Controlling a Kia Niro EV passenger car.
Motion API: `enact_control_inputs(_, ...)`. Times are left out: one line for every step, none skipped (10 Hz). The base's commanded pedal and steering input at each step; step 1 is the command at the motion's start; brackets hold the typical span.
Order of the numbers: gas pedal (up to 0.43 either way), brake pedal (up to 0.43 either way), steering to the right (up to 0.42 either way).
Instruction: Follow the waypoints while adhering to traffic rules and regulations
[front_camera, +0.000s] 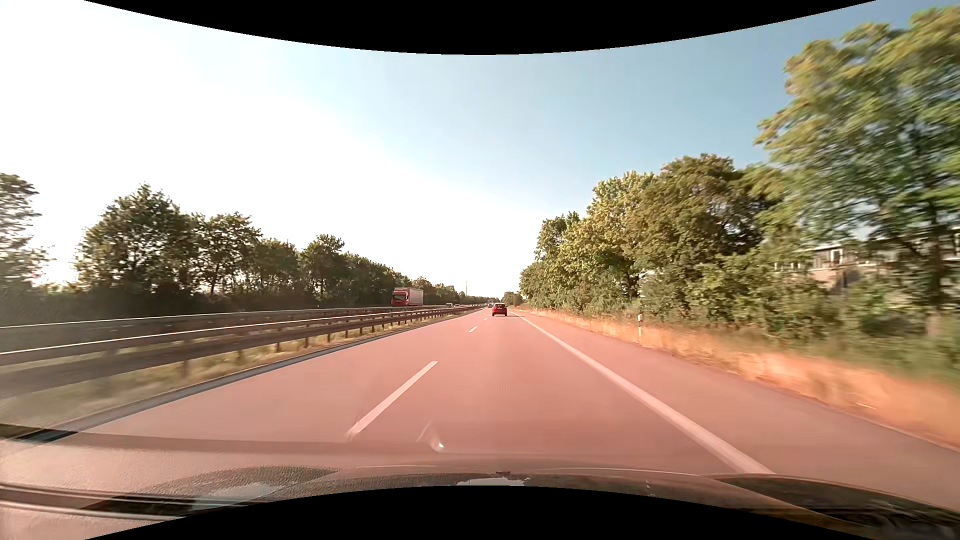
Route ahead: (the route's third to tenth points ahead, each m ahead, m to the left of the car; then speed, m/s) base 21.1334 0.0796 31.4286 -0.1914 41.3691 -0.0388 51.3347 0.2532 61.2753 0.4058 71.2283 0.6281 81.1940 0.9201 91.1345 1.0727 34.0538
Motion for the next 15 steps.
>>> enact_control_inputs(0.248,0.006,0.001)
enact_control_inputs(0.228,0.006,0.001)
enact_control_inputs(0.220,0.006,0.001)
enact_control_inputs(0.209,0.006,0.001)
enact_control_inputs(0.197,0.006,0.001)
enact_control_inputs(0.197,0.006,0.000)
enact_control_inputs(0.197,0.006,0.000)
enact_control_inputs(0.197,0.006,0.000)
enact_control_inputs(0.197,0.006,0.000)
enact_control_inputs(0.189,0.006,0.000)
enact_control_inputs(0.189,0.006,0.000)
enact_control_inputs(0.189,0.006,0.000)
enact_control_inputs(0.189,0.006,0.000)
enact_control_inputs(0.189,0.006,0.000)
enact_control_inputs(0.189,0.006,0.000)
